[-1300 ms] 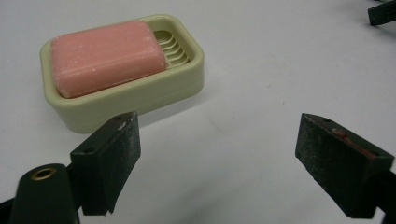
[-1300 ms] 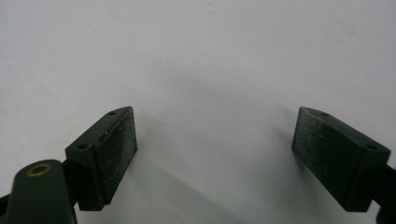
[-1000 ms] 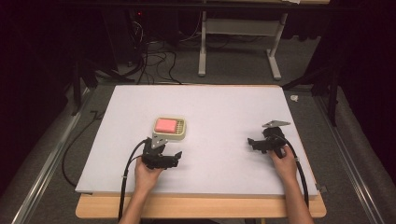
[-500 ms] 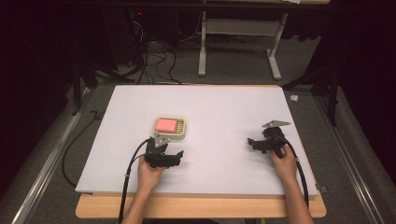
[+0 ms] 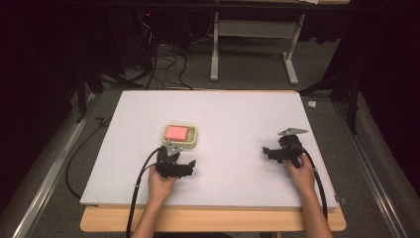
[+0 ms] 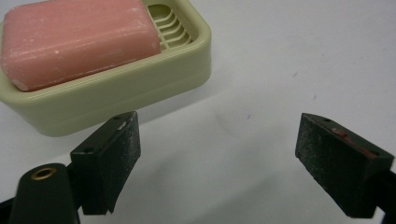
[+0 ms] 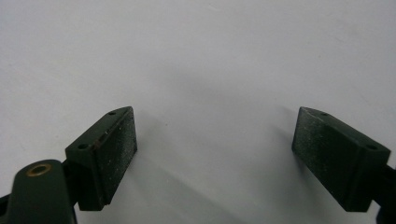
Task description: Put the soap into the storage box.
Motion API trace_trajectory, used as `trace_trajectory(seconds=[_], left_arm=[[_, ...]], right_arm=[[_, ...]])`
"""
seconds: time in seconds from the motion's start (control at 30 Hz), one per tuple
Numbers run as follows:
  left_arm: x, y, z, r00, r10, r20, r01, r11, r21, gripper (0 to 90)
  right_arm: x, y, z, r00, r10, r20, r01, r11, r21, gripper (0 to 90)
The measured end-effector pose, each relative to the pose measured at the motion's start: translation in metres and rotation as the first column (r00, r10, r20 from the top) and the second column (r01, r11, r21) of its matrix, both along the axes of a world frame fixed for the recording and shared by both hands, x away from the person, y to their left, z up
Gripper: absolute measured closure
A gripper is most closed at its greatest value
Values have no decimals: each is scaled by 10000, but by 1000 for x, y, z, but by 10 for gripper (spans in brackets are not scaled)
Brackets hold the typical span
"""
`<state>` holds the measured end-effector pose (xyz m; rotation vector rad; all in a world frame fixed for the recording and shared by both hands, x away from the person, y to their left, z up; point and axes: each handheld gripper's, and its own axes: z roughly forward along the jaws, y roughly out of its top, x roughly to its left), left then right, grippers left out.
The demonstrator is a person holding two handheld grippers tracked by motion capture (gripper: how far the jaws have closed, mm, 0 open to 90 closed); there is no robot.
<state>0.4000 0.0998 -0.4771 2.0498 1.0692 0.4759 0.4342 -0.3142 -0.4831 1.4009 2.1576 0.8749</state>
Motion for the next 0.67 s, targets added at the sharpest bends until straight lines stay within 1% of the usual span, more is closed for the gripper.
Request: trace_trajectory(seconds=[0.1,0.17,0.2,0.27,0.4,0.5,0.57,0.67], left_arm=[[-2,-4,-3,10000,-30,51,28,9991,412,149],[-4,-7,-8,10000,-26,27,24,9986,520,149],[-4,-8,-10,10000,30,31,-32,9977,679,150],[-5,-9,-9,10000,46,58,-51,9965,830,149],[-3,-8,-10,9999,47,-135,-38,9981,613,148],[0,-5,-11,9990,62,-437,-48,9995,317,149],[-1,-6,-11,9995,54,-324,-40,9990,440,152],[0,-5,-11,9993,55,-380,-40,9992,401,153]], right_arm=[[0,0,0,10000,-1,-5,1,10000,9,144],[0,0,0,10000,-1,-4,1,10000,4,144],[0,0,0,10000,-6,-7,7,10000,4,144],[0,0,0,10000,-4,-3,4,10000,2,144],[0,0,0,10000,8,4,-8,10000,1,144],[0,0,0,10000,-1,-3,1,10000,3,144],[0,0,0,10000,0,-2,0,10000,2,144],[0,0,0,10000,10,5,-10,10000,3,144]])
